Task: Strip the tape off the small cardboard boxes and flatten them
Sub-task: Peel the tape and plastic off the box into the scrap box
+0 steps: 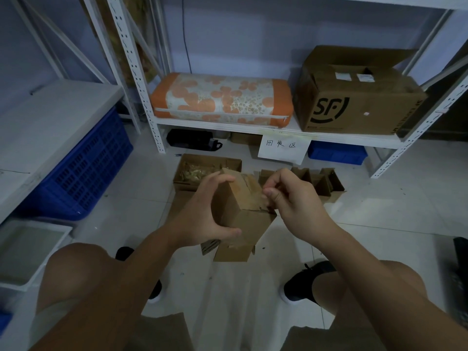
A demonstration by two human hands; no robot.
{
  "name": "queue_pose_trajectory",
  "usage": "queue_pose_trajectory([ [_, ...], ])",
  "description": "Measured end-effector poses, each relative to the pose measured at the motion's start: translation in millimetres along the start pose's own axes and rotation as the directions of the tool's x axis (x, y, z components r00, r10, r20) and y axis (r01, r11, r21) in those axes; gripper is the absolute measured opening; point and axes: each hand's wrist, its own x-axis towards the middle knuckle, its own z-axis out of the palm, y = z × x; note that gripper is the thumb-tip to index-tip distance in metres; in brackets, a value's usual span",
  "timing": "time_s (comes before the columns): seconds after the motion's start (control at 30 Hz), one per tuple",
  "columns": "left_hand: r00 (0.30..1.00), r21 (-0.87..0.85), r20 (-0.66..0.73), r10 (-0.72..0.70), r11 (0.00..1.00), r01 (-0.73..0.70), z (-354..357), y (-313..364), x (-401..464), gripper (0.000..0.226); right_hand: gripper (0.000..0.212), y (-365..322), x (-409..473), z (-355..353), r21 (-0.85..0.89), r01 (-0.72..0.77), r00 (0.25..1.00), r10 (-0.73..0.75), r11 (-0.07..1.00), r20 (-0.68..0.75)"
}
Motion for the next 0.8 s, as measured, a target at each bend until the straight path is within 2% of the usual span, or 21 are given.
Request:
queue_pose_trajectory([
  [0.07, 0.998, -0.081, 0.001, -0.055, 0.995, 0.055, 1, -1, -1, 0.092, 0.008, -2, 1, -1, 0.063, -0.033, 0.999, 0.033, 0.997, 0.000],
  [0.17, 0.983, -0.318, -0.015, -0.183, 0.933, 0.169, 9, 10, -3, 0.061, 0.011, -6, 3, 3, 0.174, -0.087, 0.995, 0.095, 0.981, -0.038],
  [0.23, 0.974, -0.332, -0.029, -0.225, 0.921, 0.203, 19, 21, -5, 0.053, 0.010, -8, 6, 9, 0.180, -0.125, 0.985, 0.144, 0.976, -0.092],
  [0.3, 0.973, -0.298, -0.007, -0.232, 0.929, 0.220, 29, 28, -8, 0.065, 0.008, -11, 9, 13, 0.181, -0.162, 0.976, 0.185, 0.970, -0.118],
  [0.37, 0.962, -0.208, 0.009, -0.274, 0.940, 0.270, 35, 34, -7, 0.110, 0.007, -16, 13, 16, 0.194, -0.164, 0.977, 0.186, 0.967, -0.100],
  [0.4, 0.955, -0.142, -0.020, -0.296, 0.946, 0.290, 37, 37, -5, 0.125, 0.007, -18, 15, 17, 0.199, -0.156, 0.982, 0.174, 0.967, -0.075],
  [0.43, 0.955, -0.092, -0.080, -0.286, 0.956, 0.279, 38, 39, -3, 0.129, 0.007, -20, 16, 18, 0.188, -0.139, 0.987, 0.150, 0.972, -0.048],
  [0.53, 0.953, -0.027, -0.236, -0.189, 0.982, 0.187, 40, 38, 2, 0.116, 0.008, -27, 19, 20, 0.093, -0.055, 0.998, 0.056, 0.994, -0.004],
  [0.6, 0.949, -0.003, -0.264, -0.175, 0.984, 0.180, 38, 36, 3, 0.108, 0.008, -30, 20, 18, 0.050, -0.036, 0.999, 0.034, 0.998, 0.034],
  [0.67, 0.944, 0.014, -0.280, -0.174, 0.983, 0.186, 35, 33, 1, 0.105, 0.005, -34, 20, 14, 0.025, -0.035, 0.991, 0.031, 0.999, 0.131],
  [0.73, 0.943, 0.034, -0.291, -0.163, 0.983, 0.181, 35, 31, -2, 0.105, 0.014, -37, 20, 12, 0.006, -0.037, 0.973, 0.034, 0.999, 0.230],
  [0.8, 0.941, 0.051, -0.304, -0.150, 0.984, 0.174, 36, 30, -5, 0.104, 0.010, -37, 21, 11, 0.021, -0.104, 0.971, 0.097, 0.994, 0.221],
])
